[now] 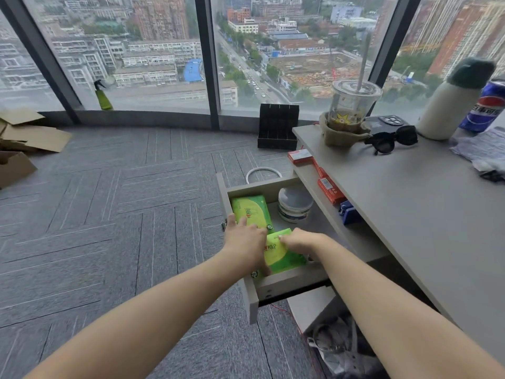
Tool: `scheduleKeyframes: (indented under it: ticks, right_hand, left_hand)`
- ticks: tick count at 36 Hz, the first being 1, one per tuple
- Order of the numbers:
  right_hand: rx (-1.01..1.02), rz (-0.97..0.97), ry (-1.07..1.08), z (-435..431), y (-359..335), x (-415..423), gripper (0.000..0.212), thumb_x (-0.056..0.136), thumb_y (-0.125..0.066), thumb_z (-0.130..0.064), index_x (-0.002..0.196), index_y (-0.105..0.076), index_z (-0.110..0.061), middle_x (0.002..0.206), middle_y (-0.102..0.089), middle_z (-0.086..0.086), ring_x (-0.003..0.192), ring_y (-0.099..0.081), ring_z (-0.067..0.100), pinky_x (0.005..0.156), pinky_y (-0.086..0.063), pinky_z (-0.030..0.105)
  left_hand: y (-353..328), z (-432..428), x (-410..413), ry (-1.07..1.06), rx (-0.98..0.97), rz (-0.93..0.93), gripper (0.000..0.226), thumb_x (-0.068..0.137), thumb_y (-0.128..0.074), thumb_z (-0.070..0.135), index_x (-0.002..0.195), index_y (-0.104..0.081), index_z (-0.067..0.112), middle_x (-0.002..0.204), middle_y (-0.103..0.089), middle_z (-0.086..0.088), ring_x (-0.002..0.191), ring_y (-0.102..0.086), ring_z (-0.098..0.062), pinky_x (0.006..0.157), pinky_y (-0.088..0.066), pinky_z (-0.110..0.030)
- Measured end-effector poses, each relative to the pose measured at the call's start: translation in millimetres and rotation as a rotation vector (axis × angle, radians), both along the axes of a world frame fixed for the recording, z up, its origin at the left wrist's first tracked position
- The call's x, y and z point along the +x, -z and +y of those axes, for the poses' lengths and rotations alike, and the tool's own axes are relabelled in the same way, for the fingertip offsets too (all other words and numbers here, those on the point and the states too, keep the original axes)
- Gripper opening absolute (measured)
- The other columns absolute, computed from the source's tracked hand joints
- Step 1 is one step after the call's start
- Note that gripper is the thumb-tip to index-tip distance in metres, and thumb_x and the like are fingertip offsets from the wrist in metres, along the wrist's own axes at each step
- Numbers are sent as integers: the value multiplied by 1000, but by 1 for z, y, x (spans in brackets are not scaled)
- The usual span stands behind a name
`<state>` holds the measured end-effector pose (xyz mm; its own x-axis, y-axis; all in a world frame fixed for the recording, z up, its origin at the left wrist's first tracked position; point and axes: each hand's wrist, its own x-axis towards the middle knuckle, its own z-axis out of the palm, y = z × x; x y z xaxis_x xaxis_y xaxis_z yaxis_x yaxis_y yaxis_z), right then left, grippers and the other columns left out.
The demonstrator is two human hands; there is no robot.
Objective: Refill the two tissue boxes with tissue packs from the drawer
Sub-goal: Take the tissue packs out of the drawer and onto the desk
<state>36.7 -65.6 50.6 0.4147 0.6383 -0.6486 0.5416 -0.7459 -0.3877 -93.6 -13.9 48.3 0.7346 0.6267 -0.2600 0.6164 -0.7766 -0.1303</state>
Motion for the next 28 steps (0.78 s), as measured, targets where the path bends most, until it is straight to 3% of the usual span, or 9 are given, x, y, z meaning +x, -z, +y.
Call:
scheduleKeyframes:
  ticks: [2, 4, 9, 13, 15, 28]
  right_hand:
    - [6, 58, 71, -2, 5, 3, 70, 103, -32, -34, 149, 4, 4, 158, -17, 20, 143, -28, 29, 106, -32, 31]
    - [21, 129, 124, -2, 11, 7, 82, 100, -42, -36, 150, 13, -2, 157, -20, 20, 141, -31, 31, 111, -32, 35]
    - [145, 223, 218, -3, 18, 10, 94, 91, -60, -34, 149, 9, -9, 151, -31, 21, 133, -40, 33, 108, -39, 46]
    - [299, 296, 283, -7, 8, 8, 58, 91, -62, -22, 131, -22, -14, 129, -47, 17, 114, -56, 30, 94, -53, 43]
    - [359, 275, 276, -9, 3, 6, 47, 90, -63, -21, 119, -26, -20, 124, -48, 16, 109, -58, 31, 92, -54, 46]
    - [709, 101, 297, -20, -70, 0, 37, 91, -60, -24, 113, -31, -30, 127, -45, 13, 106, -55, 29, 86, -51, 42]
  left_hand:
    - [2, 1, -1, -7, -21, -21, 95, 52, -71, 75, 130, -49, 26, 126, -61, 1, 124, -43, -26, 108, -13, -55]
    - [4, 2, -2, -10, -35, -38, 95, 52, -72, 75, 130, -48, 26, 125, -62, 2, 122, -44, -26, 107, -12, -55]
    - [2, 2, -6, -24, -71, -77, 97, 51, -73, 73, 131, -45, 28, 125, -62, 2, 122, -45, -26, 108, -9, -56]
    - [-4, 0, -10, -22, -81, -134, 98, 51, -72, 74, 132, -42, 28, 125, -61, 3, 121, -46, -25, 108, -10, -55]
    - [-7, -1, -12, -14, -69, -169, 98, 51, -71, 75, 131, -41, 27, 123, -61, 4, 118, -48, -25, 108, -12, -55]
    - [-62, -2, -22, -4, -38, -515, 109, 55, -69, 74, 145, -24, 34, 137, -47, 8, 121, -46, -21, 105, -25, -47]
